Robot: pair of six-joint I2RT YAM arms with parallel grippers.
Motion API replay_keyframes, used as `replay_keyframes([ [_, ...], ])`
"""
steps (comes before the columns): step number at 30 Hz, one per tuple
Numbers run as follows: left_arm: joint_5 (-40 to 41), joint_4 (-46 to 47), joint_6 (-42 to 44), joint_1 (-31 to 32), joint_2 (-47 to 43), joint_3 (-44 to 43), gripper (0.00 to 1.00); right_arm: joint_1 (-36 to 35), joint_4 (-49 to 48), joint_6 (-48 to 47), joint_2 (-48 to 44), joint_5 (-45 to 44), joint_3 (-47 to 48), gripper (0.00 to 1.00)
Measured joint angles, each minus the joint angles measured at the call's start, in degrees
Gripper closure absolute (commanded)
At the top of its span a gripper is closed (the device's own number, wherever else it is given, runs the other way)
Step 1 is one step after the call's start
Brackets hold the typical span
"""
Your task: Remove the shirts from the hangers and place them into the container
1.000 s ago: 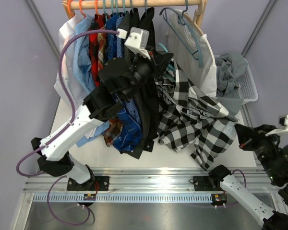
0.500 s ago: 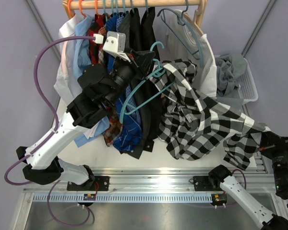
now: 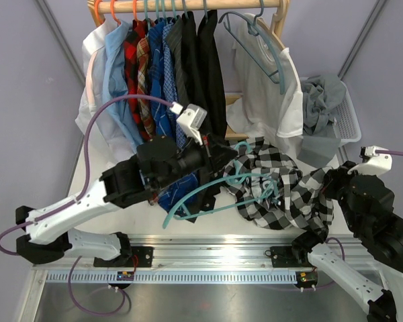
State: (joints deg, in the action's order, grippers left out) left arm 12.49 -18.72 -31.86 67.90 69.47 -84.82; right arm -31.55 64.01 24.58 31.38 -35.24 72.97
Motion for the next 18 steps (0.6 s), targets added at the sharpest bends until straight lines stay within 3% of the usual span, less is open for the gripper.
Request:
replay_keyframes([
  [1,0.44,-1.01,-0.61,0.55,-1.75,1.29,1.00,0.00,-0.11,-0.22,0.22,0.24,-0.04,0.89],
  [3,1.90,-3.02,-1.60,0.96,-5.60,3.43,1.00,0.02,-0.46,-0.42,1.01,1.03,-0.13,0.53],
  [5,3.76,-4.28,-2.27,1.01,-9.73,5.07,1.00,0.07,-1.73,-1.40,2.14,3.61,-0.35,0.29],
  [8,6.56,-5.68,-2.71,0.98,-14.84,6.12,1.00,0.04,-3.96,-3.85,3.82,11.08,-0.48,0.22],
  [12,9.81,-5.86,-2.93,1.01,-17.90,6.25,1.00,0.04,-6.75,-5.97,4.52,24.76,-0.07,0.22],
  [18,16.15,-4.68,-2.45,1.88,-14.12,6.38,1.00,0.07,-10.01,-7.02,4.55,41.35,2.40,0.23],
])
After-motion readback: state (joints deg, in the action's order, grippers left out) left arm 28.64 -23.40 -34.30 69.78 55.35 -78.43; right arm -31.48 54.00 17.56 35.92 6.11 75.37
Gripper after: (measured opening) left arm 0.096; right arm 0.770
